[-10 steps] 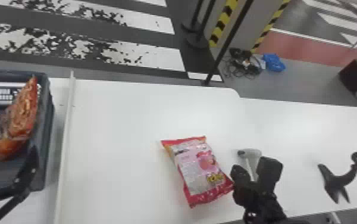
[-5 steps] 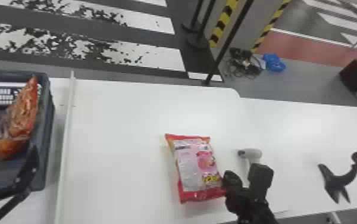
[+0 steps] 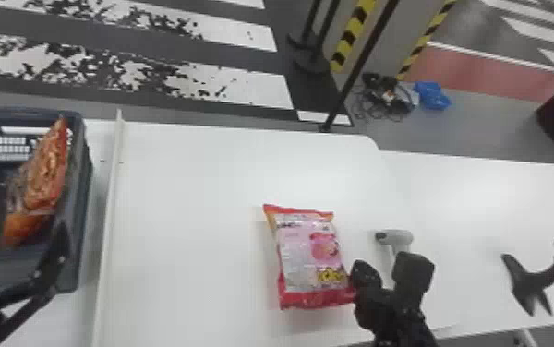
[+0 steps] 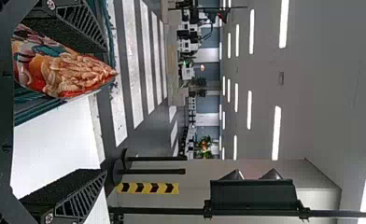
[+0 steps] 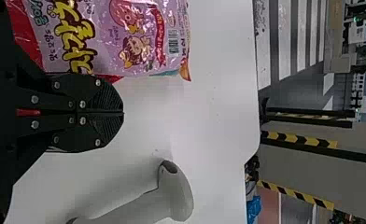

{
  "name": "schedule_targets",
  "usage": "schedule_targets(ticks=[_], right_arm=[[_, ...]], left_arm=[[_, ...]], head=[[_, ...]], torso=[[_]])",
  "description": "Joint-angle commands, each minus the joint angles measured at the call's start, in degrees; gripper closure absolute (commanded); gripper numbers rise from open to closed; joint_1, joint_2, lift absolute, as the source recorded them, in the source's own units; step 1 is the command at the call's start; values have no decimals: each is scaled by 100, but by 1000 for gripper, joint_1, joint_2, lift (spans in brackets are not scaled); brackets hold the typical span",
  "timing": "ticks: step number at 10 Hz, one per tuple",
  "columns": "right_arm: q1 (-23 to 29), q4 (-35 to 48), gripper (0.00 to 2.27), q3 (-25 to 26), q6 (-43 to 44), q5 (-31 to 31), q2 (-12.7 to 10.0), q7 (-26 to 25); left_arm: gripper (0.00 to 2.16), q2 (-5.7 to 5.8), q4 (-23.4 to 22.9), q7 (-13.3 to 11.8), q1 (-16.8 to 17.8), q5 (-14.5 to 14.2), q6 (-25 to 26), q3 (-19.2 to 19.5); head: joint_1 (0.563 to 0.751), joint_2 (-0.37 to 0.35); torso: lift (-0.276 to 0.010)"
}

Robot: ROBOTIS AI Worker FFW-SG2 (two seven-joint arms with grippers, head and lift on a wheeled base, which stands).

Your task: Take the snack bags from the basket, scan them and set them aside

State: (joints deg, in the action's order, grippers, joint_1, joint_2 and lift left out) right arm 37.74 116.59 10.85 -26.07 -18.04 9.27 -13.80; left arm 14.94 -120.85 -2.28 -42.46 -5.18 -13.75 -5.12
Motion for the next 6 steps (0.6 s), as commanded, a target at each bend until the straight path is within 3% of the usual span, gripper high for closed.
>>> schedule_targets(ticks=[1,2,3,6], right_arm=[[-3,92,2132,102,9,-25,-4,-53],[32,268,944,243,9,-25,5,-53],[85,443,-2,401,-9,-16,22,-35],[128,558,6,691,-79,72,110,62]], left_arm=[[80,0,0,0,0,-1,0,2],[80,0,0,0,0,-10,0,2],[80,0,0,0,0,-1,0,2],[80,0,53,8,18,-1,-70,-86]], head=[[695,-327],[695,-333],[695,-344],[695,-350]], torso=[[-75],[-75],[-75],[-75]])
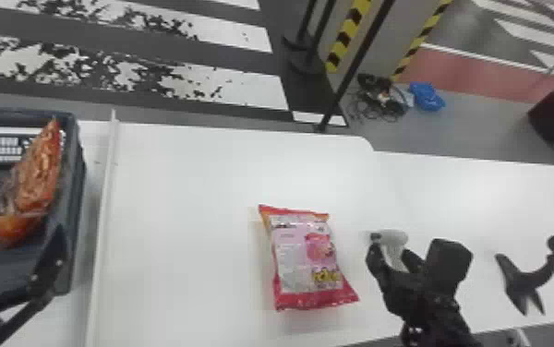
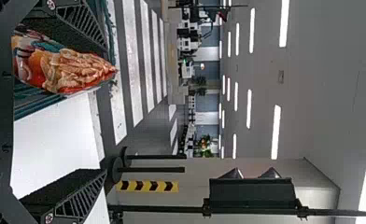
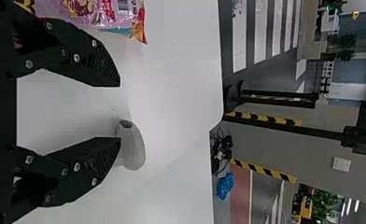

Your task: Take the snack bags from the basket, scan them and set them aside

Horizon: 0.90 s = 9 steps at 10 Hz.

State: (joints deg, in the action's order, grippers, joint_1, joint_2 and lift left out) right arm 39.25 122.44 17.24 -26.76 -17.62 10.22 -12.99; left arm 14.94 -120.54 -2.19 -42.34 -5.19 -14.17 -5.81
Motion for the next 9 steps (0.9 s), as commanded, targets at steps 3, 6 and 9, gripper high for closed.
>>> schedule_targets(ticks=[3,6,9], right_arm=[[-471,-924,39,271,-98,74,332,437],[-998,-2101,53,280,113,4,657,1017],[-1165,-2497,70,367,429,39,885,1193]], left_arm=[[80,35,39,0,-38,-9,-222,-25],[80,44,92,0,-29,9,-187,-25],[80,44,83,0,6,44,-134,-69]], head=[[695,-350],[695,-350],[695,-350]], torso=[[-75],[-75],[-75]])
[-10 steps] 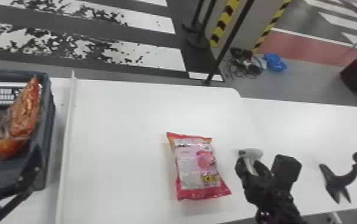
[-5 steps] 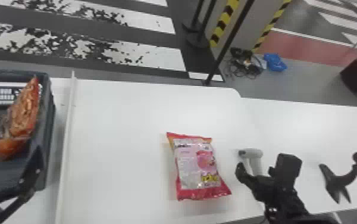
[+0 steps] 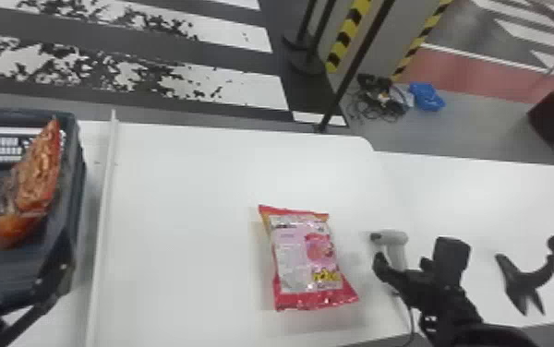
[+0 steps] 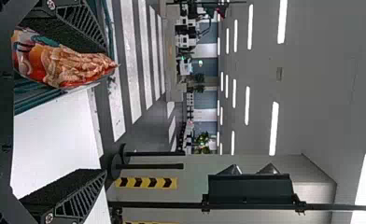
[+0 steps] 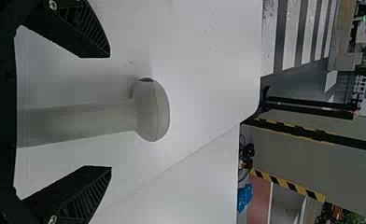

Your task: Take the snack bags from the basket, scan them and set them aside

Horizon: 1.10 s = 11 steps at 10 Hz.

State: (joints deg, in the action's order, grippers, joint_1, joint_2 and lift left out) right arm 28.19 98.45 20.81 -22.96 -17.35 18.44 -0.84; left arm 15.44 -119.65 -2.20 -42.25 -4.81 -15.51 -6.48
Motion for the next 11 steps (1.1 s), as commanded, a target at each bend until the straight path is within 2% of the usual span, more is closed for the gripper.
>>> schedule_targets(ticks=[1,3,4,5,6,7,8,11], right_arm=[[-226,-379,83,37,67,-23,177,278],[-349,-651,140,72,-3,-67,432,779],[-411,-722,194,178,-91,-76,458,1007],[-437,-774,525,213,-214,-58,493,1218],[-481,-818,1531,230,-425,-49,537,1385],[-499,-827,2246,248,-425,-5,555,1631],[-428,-809,2246,257,-179,3,546,1816],[-279,-616,2246,424,-144,-23,493,1921]], left_arm=[[80,-23,-5,0,-12,42,1,-2],[80,-41,-5,0,-3,95,54,-20],[80,-50,-5,18,23,139,89,-73],[80,-50,-5,18,41,139,106,-82],[80,-50,-5,18,50,139,106,-90],[80,-41,-23,18,50,156,106,-90],[80,-41,-23,18,50,165,106,-90],[80,-41,-40,18,59,165,106,-126]], head=[[695,-350],[695,-350],[695,-350],[695,-350],[695,-350],[695,-350],[695,-350],[695,-350]], torso=[[-75],[-75],[-75],[-75],[-75],[-75],[-75],[-75]])
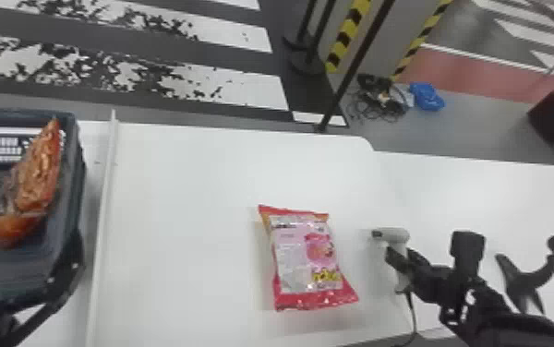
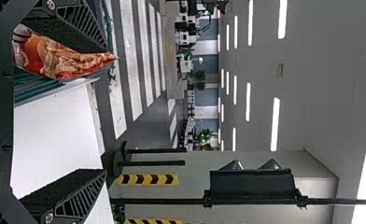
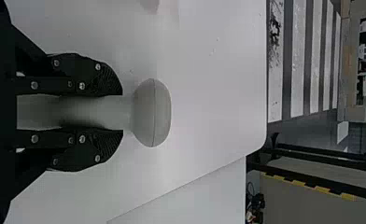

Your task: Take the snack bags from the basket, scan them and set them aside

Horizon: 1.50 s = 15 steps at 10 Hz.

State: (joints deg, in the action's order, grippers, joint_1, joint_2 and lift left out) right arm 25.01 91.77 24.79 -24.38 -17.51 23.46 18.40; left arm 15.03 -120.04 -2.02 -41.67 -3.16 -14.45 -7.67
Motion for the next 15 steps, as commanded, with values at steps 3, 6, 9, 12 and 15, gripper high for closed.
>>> schedule_targets(ticks=[3,6,9,12,15], right_arm=[[540,1167,2246,343,-230,-122,-342,-47],[821,2459,2246,483,-1144,-324,-781,-100],[1173,3576,2246,246,-1671,-412,-1150,-574],[1181,3989,2246,-141,-2374,-324,-1361,-732],[962,3892,2246,-457,-2374,-34,-1449,-767]], left_arm=[[80,0,-19,0,9,-9,-18,-42],[80,0,-19,0,-8,0,-53,-95],[80,0,-10,0,-17,0,-123,-59],[80,0,16,0,18,-9,-123,-59],[80,35,7,-9,27,-44,-123,-51]], head=[[695,-350],[695,-350],[695,-350],[695,-350],[695,-317]], torso=[[-75],[-75],[-75],[-75],[-75]])
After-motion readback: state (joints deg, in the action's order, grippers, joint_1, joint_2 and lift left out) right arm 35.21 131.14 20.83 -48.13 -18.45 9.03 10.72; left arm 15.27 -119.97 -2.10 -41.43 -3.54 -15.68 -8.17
